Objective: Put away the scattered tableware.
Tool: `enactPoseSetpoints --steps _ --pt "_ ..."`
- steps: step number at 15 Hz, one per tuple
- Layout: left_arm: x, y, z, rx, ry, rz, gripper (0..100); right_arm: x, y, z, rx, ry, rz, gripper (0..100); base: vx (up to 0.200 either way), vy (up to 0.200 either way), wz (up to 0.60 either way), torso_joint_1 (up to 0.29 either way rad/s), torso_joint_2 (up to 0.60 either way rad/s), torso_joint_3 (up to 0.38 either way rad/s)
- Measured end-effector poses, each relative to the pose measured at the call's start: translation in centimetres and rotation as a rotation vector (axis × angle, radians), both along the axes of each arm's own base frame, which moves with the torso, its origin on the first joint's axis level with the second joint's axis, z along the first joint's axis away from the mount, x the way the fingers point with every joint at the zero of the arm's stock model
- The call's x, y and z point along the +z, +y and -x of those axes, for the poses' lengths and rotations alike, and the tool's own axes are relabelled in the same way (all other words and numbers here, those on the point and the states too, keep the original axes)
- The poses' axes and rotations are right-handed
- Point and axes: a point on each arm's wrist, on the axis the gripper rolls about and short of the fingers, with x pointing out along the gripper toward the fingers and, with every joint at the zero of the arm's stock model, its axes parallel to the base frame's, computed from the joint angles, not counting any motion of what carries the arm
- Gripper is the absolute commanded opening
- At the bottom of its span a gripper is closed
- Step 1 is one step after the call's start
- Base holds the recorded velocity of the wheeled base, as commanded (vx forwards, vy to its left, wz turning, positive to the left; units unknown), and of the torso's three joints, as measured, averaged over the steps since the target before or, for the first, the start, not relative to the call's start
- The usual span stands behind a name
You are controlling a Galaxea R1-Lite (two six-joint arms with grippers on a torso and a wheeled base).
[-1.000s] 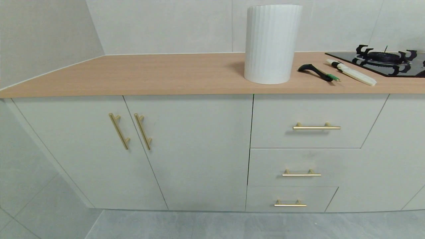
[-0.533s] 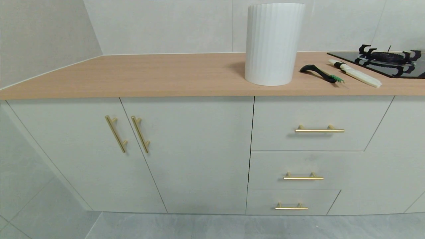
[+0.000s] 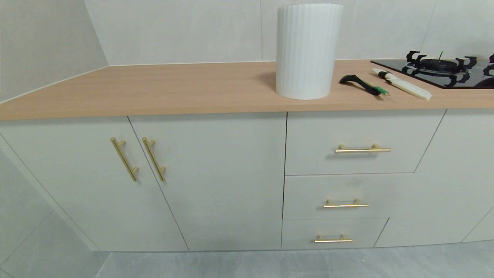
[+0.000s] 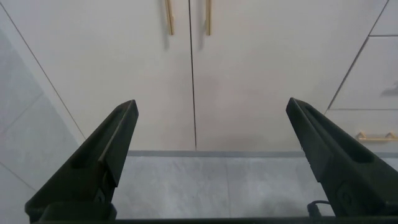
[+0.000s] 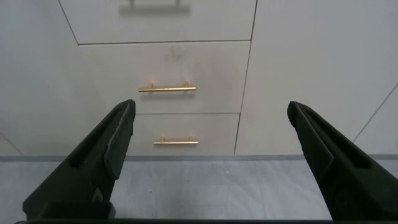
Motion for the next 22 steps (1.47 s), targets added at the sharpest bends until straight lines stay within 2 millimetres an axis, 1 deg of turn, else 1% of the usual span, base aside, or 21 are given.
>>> enactPoseSetpoints --steps 8,9,10,12,13,16,18,20,22 --pt "0.0 0.0 0.0 0.000 0.000 0.000 100 0.1 0.0 0.0 -0.007 -0.007 0.010 100 0.000 0.000 0.00 0.000 0.00 0.000" --pt "0.0 0.0 0.0 0.000 0.000 0.000 100 0.7 0.0 0.2 -0.008 -0.024 0.007 100 0.000 0.000 0.00 0.000 0.00 0.000" --pt "0.0 0.0 0.0 0.000 0.000 0.000 100 2.4 0.0 0.7 -0.003 -0.081 0.003 100 0.000 0.000 0.00 0.000 0.00 0.000" --pt "0.0 0.0 0.0 -0.001 0.000 0.000 100 3.9 0.1 1.2 0.040 -0.071 -0.001 100 0.000 0.000 0.00 0.000 0.00 0.000" --pt "0.0 0.0 0.0 -0.001 0.000 0.000 100 4.4 0.1 1.1 0.076 -0.046 -0.002 100 0.000 0.000 0.00 0.000 0.00 0.000" --pt "0.0 0.0 0.0 -0.001 0.000 0.000 100 5.7 0.3 0.0 0.153 0.046 -0.007 100 0.000 0.000 0.00 0.000 0.00 0.000" --pt "0.0 0.0 0.0 -0.001 0.000 0.000 100 6.1 0.3 -0.8 0.174 0.107 -0.012 100 0.000 0.000 0.00 0.000 0.00 0.000" --pt "0.0 0.0 0.0 0.000 0.000 0.000 100 6.3 0.3 -2.0 0.180 0.183 -0.017 100 0.000 0.000 0.00 0.000 0.00 0.000" --pt "0.0 0.0 0.0 0.000 0.000 0.000 100 6.7 0.4 -3.5 0.194 0.271 -0.021 100 0.000 0.000 0.00 0.000 0.00 0.000"
